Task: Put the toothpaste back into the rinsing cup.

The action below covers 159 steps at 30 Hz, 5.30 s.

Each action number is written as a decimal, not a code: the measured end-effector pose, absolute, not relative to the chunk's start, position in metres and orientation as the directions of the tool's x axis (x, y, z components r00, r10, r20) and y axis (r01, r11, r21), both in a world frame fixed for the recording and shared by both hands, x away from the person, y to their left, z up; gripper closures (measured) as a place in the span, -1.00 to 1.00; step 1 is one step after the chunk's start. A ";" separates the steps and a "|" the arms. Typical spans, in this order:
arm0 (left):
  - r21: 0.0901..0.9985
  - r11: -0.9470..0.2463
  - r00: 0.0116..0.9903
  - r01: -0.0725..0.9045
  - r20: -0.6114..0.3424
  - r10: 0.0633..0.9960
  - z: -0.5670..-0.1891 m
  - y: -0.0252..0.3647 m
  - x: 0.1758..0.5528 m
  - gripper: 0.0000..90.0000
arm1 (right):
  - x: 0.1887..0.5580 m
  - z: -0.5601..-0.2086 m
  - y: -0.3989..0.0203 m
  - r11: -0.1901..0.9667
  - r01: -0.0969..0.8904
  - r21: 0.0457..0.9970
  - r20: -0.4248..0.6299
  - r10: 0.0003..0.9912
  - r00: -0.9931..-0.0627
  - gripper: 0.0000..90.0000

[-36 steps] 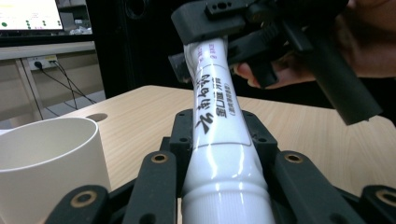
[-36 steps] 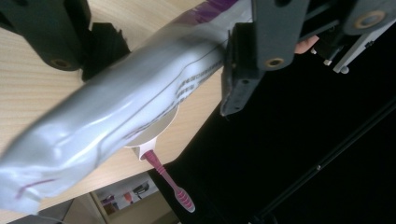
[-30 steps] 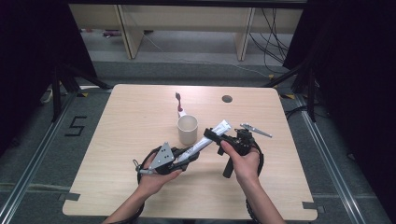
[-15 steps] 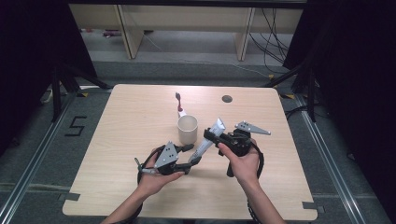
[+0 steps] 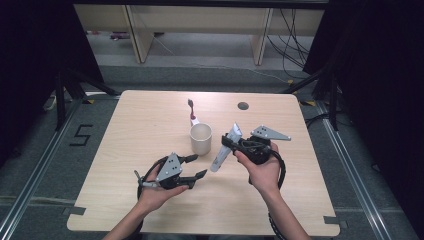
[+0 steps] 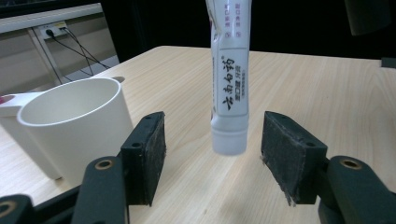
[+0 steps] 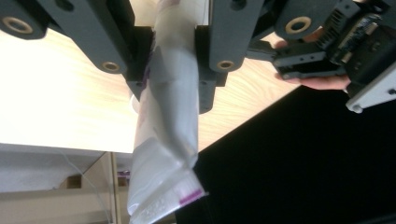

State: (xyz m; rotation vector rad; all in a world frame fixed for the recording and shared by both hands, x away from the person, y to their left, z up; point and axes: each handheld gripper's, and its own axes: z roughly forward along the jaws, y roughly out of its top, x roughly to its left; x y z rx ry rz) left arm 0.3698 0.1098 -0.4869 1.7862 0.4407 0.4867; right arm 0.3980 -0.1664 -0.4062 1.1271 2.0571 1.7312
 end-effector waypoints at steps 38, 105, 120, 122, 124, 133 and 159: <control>0.976 -0.188 0.762 0.109 0.039 0.646 -0.498 0.168 0.356 -0.22 | 0.417 -0.377 -0.162 0.094 0.293 0.951 0.139 0.719 -0.681 0.70; 0.988 -0.131 0.690 0.086 0.036 0.723 -0.524 0.182 0.364 -0.31 | 0.460 -0.330 -0.113 0.137 0.192 0.972 0.032 0.729 -0.684 0.70; 0.987 -0.134 0.689 0.086 0.038 0.724 -0.524 0.182 0.364 -0.31 | 0.468 -0.336 -0.105 0.129 0.205 0.970 0.045 0.735 -0.676 0.70; 0.987 -0.136 0.689 0.086 0.039 0.724 -0.524 0.182 0.364 -0.31 | 0.469 -0.338 -0.104 0.127 0.213 0.969 0.052 0.736 -0.675 0.70; 0.987 -0.136 0.689 0.087 0.040 0.724 -0.524 0.182 0.364 -0.31 | 0.469 -0.338 -0.104 0.131 0.223 0.966 0.056 0.737 -0.674 0.70; 0.987 -0.138 0.688 0.083 0.044 0.725 -0.524 0.182 0.364 -0.31 | 0.472 -0.344 -0.102 0.138 0.217 0.966 0.047 0.736 -0.675 0.70; 0.984 -0.154 0.684 0.093 0.049 0.728 -0.523 0.182 0.363 -0.31 | 0.474 -0.359 -0.091 0.164 0.236 0.958 0.045 0.726 -0.686 0.70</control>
